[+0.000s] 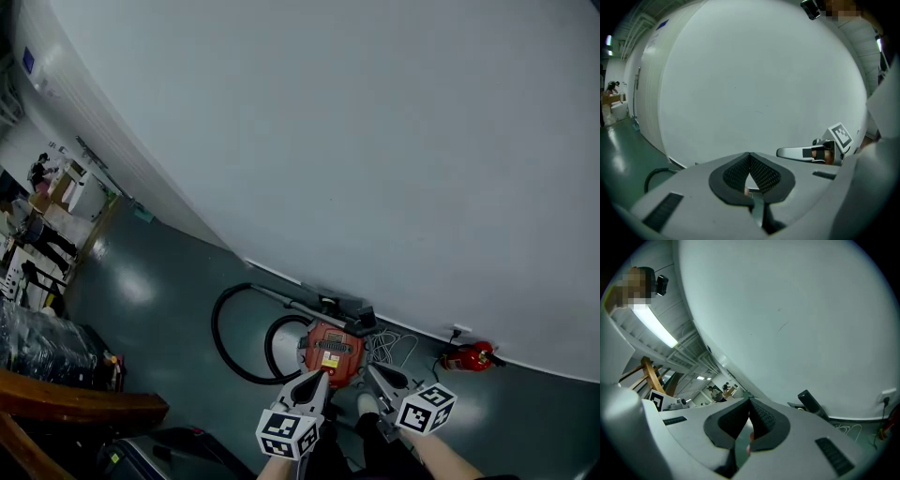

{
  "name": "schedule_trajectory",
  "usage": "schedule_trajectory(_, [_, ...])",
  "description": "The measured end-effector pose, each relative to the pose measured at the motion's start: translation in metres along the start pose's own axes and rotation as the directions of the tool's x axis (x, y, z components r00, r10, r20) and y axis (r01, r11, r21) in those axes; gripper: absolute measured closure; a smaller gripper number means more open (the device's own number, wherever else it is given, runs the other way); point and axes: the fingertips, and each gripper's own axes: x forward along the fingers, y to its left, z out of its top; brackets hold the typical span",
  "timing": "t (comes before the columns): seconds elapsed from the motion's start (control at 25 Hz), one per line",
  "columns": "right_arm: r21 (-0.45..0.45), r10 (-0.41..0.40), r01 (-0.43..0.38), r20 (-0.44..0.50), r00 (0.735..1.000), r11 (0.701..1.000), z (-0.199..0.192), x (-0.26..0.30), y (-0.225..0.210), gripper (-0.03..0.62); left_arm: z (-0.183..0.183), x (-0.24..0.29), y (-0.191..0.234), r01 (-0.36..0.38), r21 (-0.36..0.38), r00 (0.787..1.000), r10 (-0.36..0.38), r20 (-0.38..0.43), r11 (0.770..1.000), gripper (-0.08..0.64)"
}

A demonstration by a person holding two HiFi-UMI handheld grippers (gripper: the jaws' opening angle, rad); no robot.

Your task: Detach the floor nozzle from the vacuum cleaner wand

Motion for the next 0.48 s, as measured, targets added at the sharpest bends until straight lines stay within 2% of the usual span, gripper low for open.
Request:
schedule_trajectory(0.24, [0.037,-0.049,0.048,0.014,0.999,0.998,-0.016,0.016,-0.019,0.575,-0.016,0.019,0.024,0.043,0.029,0.999,-0.042,-0.036,0.999,0.555])
schedule_trajectory(0.48, [0.081,-0.122,0.117,0.052,0.991,0.99,-0.034,0.043,-0.058,0.575,-0.035,0.054,0.055,0.109,0.068,0.992,-0.104,-0.07,0.992,0.555])
